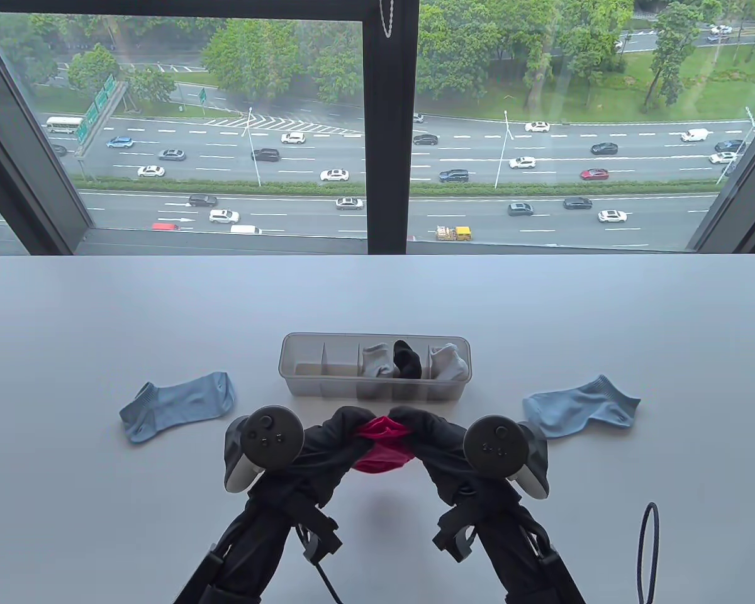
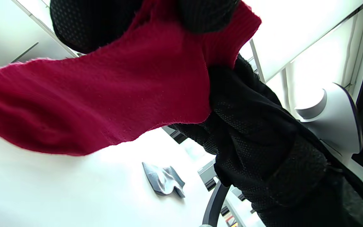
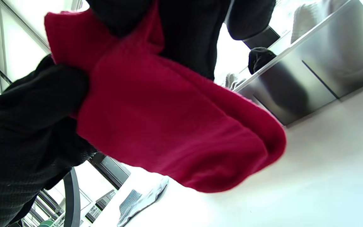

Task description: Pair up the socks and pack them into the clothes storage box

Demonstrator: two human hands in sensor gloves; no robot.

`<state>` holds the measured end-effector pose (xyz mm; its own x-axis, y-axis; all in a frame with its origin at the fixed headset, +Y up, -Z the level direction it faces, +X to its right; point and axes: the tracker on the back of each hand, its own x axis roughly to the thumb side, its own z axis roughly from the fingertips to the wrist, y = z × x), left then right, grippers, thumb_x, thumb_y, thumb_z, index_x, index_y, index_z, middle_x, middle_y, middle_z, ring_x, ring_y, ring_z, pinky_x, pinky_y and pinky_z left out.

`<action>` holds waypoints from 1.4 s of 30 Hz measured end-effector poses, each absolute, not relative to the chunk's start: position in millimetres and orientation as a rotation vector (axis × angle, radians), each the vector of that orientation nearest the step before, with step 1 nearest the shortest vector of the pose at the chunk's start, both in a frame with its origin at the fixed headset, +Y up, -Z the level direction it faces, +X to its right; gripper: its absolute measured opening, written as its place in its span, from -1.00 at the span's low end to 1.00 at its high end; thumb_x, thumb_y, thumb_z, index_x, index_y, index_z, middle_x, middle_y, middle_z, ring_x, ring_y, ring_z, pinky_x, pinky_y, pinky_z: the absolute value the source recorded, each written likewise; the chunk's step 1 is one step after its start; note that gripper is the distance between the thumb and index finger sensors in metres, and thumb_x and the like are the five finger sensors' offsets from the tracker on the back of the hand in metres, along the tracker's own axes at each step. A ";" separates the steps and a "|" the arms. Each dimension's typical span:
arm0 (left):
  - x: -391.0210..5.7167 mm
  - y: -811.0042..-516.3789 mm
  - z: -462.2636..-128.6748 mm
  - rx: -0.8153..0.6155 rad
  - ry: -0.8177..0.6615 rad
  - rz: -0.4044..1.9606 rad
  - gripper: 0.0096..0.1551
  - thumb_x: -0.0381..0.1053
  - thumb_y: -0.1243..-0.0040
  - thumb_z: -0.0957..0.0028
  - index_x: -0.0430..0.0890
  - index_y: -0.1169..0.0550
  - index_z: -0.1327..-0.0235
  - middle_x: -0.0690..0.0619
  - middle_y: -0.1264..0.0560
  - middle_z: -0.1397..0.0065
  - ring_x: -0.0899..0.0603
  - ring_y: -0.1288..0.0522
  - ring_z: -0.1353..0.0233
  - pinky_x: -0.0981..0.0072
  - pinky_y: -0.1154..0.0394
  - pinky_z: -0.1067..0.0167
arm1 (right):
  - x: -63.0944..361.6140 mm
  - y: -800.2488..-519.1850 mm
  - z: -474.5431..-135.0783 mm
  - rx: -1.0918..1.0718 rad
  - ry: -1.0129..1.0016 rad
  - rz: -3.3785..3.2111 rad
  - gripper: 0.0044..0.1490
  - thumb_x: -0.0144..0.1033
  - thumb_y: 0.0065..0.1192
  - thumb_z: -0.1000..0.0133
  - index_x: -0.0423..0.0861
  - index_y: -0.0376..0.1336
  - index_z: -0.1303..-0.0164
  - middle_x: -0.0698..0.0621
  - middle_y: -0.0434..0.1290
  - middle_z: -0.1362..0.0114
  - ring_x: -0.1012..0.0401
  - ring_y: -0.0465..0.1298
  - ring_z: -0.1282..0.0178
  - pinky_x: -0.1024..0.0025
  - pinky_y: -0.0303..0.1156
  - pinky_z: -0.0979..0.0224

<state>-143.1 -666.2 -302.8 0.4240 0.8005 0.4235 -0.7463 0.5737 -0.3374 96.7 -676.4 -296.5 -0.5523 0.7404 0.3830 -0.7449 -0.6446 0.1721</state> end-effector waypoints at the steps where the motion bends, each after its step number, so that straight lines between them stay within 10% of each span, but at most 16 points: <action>1: -143.4 -665.3 -303.2 -0.120 -0.584 0.945 -0.53 -0.16 -0.10 -0.23 -0.18 -0.36 -0.40 -0.24 -0.61 -0.18 -0.30 -0.66 -0.12 -0.22 -0.56 -0.18 | 97.2 -676.0 -296.6 0.554 0.023 2.190 -0.47 -0.30 0.06 -0.32 -0.01 0.16 -0.53 -0.04 0.57 -0.26 0.11 0.63 -0.19 -0.16 0.27 -0.59; 8: -142.6 -694.7 -314.9 -0.476 -0.436 0.869 -0.52 -0.11 0.05 -0.30 -0.29 -0.34 -0.40 -0.18 -0.65 0.11 -0.13 -0.67 0.20 -0.11 -0.61 0.08 | 91.5 -693.2 -307.8 0.509 0.347 2.305 -0.48 -0.31 0.05 -0.34 -0.09 0.18 -0.54 -0.04 0.61 -0.18 0.12 0.66 -0.10 -0.16 0.30 -0.55; 11: -140.2 -723.9 -321.4 -0.399 -0.307 0.770 -0.49 -0.11 0.01 -0.28 -0.31 -0.31 -0.41 -0.22 -0.66 -0.02 -0.24 -0.69 0.09 -0.18 -0.58 0.00 | 83.0 -732.2 -312.0 0.323 0.317 2.436 -0.42 -0.25 0.03 -0.35 -0.06 0.10 -0.60 -0.05 0.56 -0.31 0.01 0.57 -0.35 -0.22 0.18 -0.60; 12: -139.7 -734.4 -321.8 -0.361 -0.274 0.729 -0.32 -0.09 -0.02 -0.27 -0.35 -0.15 -0.54 -0.36 -0.54 -0.31 -0.44 -0.61 -0.18 -0.33 -0.50 -0.15 | 81.9 -743.8 -312.5 0.263 0.325 2.478 -0.33 -0.24 0.02 -0.35 -0.11 0.01 -0.66 -0.19 0.45 -0.48 -0.12 0.44 -0.52 -0.30 0.09 -0.59; 14: -141.8 -739.1 -319.5 -0.444 -0.243 0.612 -0.04 0.02 -0.06 -0.26 -0.10 0.23 -0.61 -0.30 0.28 -0.71 -0.53 0.15 -0.69 -0.58 -0.03 -0.45 | 86.2 -753.7 -315.1 0.325 0.419 2.544 -0.21 -0.22 0.00 -0.36 -0.09 -0.17 -0.73 -0.30 0.15 -0.72 -0.27 0.10 -0.70 -0.40 -0.04 -0.57; 16: -139.9 -729.5 -316.6 -0.442 -0.328 0.541 -0.22 -0.03 -0.10 -0.25 -0.01 -0.01 -0.64 -0.20 0.19 -0.73 -0.44 0.16 -0.72 -0.53 0.00 -0.49 | 89.7 -750.6 -314.1 0.433 0.469 2.538 -0.20 -0.25 0.09 -0.33 0.00 -0.15 -0.73 -0.32 -0.06 -0.79 -0.34 -0.15 -0.72 -0.44 -0.14 -0.56; 19: -123.1 -730.8 -309.7 -0.743 -0.423 0.423 -0.53 -0.10 -0.10 -0.24 -0.21 -0.51 -0.37 -0.28 -0.38 -0.58 -0.46 -0.36 -0.56 -0.41 -0.20 -0.47 | 86.6 -746.0 -310.4 0.592 0.616 2.542 -0.24 -0.26 0.18 -0.31 0.09 -0.04 -0.68 -0.33 -0.10 -0.79 -0.32 -0.20 -0.71 -0.41 -0.13 -0.59; 22: -111.6 -752.8 -304.8 -0.959 -0.386 0.288 -0.48 -0.16 -0.01 -0.26 -0.17 -0.34 -0.49 -0.10 -0.09 -0.69 -0.33 0.02 -0.67 -0.34 -0.02 -0.55 | 72.2 -749.5 -305.0 0.738 0.896 2.511 -0.24 -0.28 0.23 -0.30 0.11 -0.03 -0.67 -0.37 -0.23 -0.78 -0.33 -0.32 -0.68 -0.40 -0.21 -0.59; 25: -113.3 -755.2 -307.0 -0.886 -0.387 0.248 -0.46 -0.25 0.04 -0.24 -0.20 -0.34 -0.53 -0.05 -0.02 -0.73 -0.29 0.11 -0.72 -0.35 0.06 -0.56 | 54.7 -764.1 -295.6 0.816 1.229 2.507 0.03 -0.17 0.27 -0.27 0.07 -0.31 -0.71 -0.46 -0.46 -0.72 -0.38 -0.48 -0.59 -0.42 -0.32 -0.55; 32: -132.3 -769.2 -318.4 -0.916 -0.395 0.493 -0.39 -0.20 0.18 -0.27 -0.13 -0.09 -0.61 -0.04 0.19 -0.72 -0.25 0.31 -0.68 -0.32 0.25 -0.53 | 49.7 -780.5 -296.7 0.591 0.791 2.637 -0.38 -0.12 0.18 -0.27 0.18 0.04 -0.52 -0.35 -0.39 -0.74 -0.37 -0.40 -0.61 -0.47 -0.35 -0.49; 36: -136.0 -770.8 -318.3 -0.897 -0.365 0.502 -0.30 0.09 -0.09 -0.22 -0.10 -0.18 -0.54 0.03 0.15 -0.73 -0.19 0.29 -0.71 -0.31 0.29 -0.53 | 54.2 -781.5 -301.2 0.450 0.750 2.514 -0.54 -0.04 0.10 -0.29 0.11 0.23 -0.38 -0.29 -0.31 -0.76 -0.30 -0.40 -0.64 -0.43 -0.43 -0.49; 42: -130.2 -772.6 -317.4 -0.817 -0.369 0.471 -0.57 -0.17 0.04 -0.28 -0.19 -0.41 -0.38 0.04 0.09 -0.72 -0.20 0.26 -0.70 -0.36 0.27 -0.51 | 55.8 -782.3 -303.0 0.389 0.794 2.414 -0.48 -0.07 -0.04 -0.35 -0.02 0.19 -0.47 -0.31 -0.36 -0.75 -0.27 -0.46 -0.63 -0.39 -0.49 -0.46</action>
<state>-130.2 -772.6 -317.4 0.8355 0.5333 0.1325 -0.2564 0.5916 -0.7644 55.8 -782.3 -303.0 -0.7993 0.5934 0.0944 -0.4214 -0.6656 0.6160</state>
